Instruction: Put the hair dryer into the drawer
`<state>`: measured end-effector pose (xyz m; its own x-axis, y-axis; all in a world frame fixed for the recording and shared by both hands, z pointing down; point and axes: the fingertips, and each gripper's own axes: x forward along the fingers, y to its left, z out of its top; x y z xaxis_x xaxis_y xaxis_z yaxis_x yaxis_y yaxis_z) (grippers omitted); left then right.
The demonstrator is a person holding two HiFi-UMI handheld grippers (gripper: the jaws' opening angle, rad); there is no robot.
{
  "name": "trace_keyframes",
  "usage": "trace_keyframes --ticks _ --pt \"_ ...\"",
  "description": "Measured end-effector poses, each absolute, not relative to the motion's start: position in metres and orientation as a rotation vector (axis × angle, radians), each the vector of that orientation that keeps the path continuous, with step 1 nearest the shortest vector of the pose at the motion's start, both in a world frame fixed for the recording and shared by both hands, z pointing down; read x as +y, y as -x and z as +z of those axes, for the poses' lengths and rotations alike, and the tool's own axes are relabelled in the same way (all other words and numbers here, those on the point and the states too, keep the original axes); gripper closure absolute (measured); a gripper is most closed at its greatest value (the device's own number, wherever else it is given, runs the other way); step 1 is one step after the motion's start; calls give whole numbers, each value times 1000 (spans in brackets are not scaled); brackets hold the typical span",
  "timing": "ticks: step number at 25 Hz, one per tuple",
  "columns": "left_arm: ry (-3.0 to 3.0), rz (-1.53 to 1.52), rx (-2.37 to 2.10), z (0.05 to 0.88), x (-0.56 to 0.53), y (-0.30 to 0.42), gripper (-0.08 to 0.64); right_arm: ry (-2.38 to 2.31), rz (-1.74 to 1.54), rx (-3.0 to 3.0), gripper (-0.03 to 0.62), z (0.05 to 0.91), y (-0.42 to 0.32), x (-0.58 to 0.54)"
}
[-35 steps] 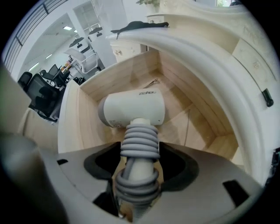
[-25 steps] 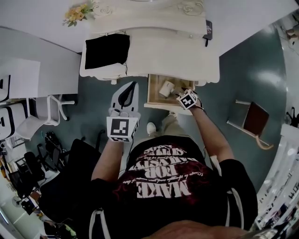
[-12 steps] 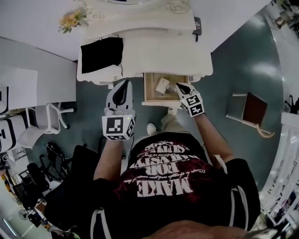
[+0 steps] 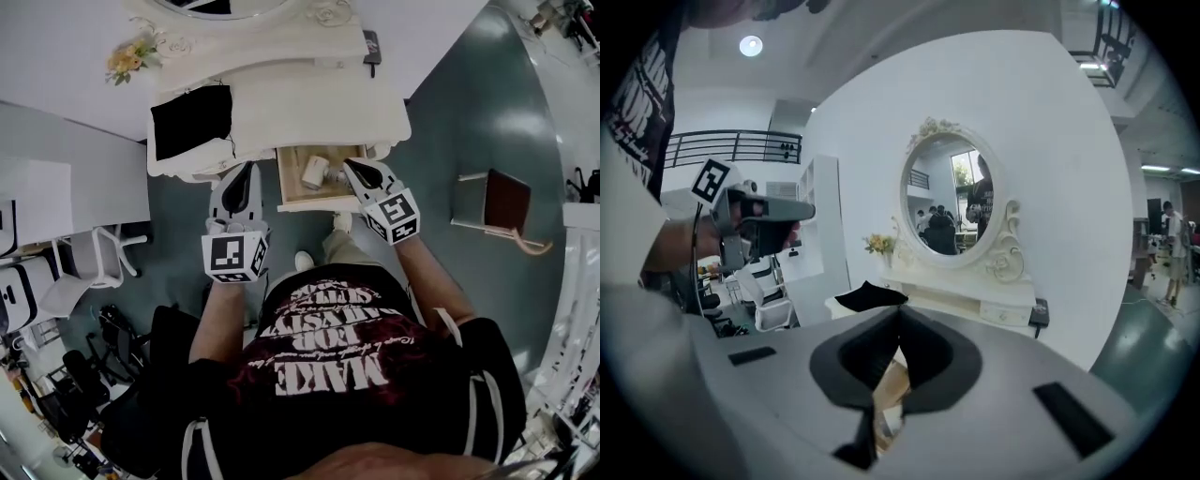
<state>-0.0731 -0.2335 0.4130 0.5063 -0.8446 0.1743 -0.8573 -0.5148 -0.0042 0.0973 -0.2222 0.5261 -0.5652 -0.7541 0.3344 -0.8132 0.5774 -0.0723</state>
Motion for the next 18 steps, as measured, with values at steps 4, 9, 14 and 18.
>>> trace_keyframes --ticks 4,9,14,18 --pt "-2675 229 -1490 407 -226 70 555 -1325 269 -2590 588 489 -98 -213" --pt "-2701 211 -1490 395 -218 70 555 -1347 204 -2636 588 450 -95 -204" --pt "-2712 206 -1502 390 -208 76 557 -1367 169 -2668 588 426 -93 -196" --pt "-2708 216 -1509 390 -198 82 557 -1378 143 -2682 589 413 -89 -186"
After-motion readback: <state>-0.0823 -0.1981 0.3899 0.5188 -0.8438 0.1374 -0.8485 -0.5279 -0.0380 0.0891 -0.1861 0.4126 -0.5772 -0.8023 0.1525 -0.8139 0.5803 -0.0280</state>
